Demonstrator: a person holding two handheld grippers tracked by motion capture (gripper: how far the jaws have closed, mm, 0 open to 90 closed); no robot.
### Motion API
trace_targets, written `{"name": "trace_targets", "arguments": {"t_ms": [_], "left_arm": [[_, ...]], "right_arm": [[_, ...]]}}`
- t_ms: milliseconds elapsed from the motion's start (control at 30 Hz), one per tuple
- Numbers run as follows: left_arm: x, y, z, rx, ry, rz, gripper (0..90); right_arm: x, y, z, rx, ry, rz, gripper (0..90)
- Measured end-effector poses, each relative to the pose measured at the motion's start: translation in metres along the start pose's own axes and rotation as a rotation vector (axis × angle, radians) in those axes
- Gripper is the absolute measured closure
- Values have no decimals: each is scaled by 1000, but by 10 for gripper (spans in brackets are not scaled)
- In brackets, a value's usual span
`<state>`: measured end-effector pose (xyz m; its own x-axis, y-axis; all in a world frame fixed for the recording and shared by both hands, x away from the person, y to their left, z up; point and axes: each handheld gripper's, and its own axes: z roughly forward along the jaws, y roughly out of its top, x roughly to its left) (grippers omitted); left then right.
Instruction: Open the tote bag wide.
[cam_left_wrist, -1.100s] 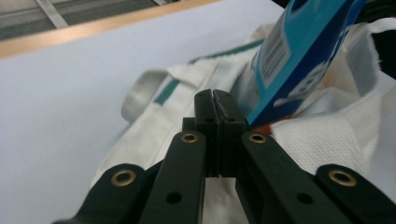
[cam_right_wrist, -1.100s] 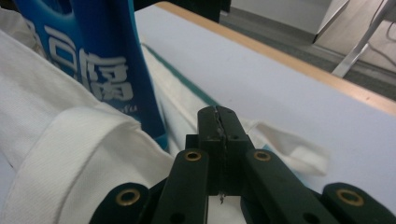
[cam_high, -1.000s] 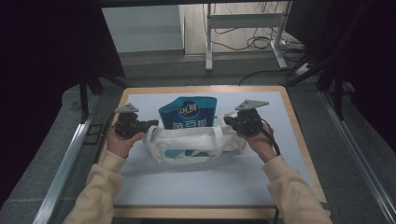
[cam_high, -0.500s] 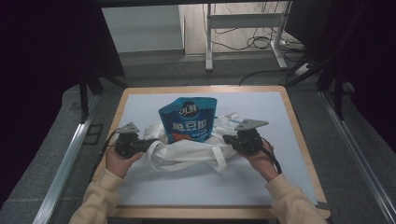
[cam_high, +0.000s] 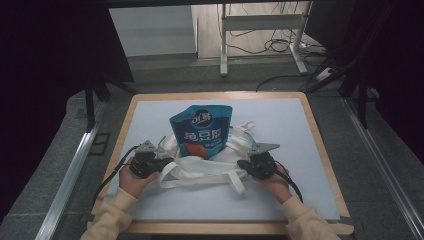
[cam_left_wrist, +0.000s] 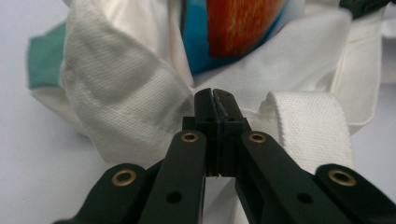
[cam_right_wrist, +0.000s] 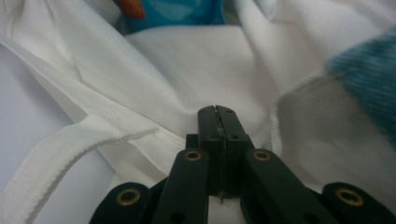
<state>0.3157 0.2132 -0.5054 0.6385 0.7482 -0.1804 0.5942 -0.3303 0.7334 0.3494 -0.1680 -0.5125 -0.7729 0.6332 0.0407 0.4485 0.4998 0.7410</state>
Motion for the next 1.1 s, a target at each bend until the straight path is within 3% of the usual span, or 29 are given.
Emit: {"name": "trace_targets", "arguments": {"t_ms": [200, 267, 300, 367, 533, 600, 833, 967, 1100], "left_arm": [[-2, -4, 8, 8, 8, 6, 900], [0, -5, 8, -4, -5, -12, 900], [5, -6, 7, -15, -34, -45, 900], [6, -6, 7, -18, -39, -49, 900], [1, -3, 5, -17, -3, -20, 900], [-2, 0, 3, -24, 2, -8, 900], [1, 4, -2, -53, -9, -31, 900], [-1, 10, -4, -63, 8, -10, 900], [-4, 20, -1, -52, 23, 15, 900]], "right_arm": [[0, -7, 6, 25, 4, 10, 890], [0, -7, 6, 24, 6, 10, 890], [0, -7, 6, 23, 6, 8, 890], [0, -7, 6, 22, 6, 8, 890], [1, -4, 3, -1, 4, 11, 889], [4, 6, -3, -47, -7, 11, 889], [16, 29, -12, -122, 7, -13, 889], [19, 33, -7, -117, 18, -15, 889], [22, 28, 5, -73, 31, -18, 889]]}}
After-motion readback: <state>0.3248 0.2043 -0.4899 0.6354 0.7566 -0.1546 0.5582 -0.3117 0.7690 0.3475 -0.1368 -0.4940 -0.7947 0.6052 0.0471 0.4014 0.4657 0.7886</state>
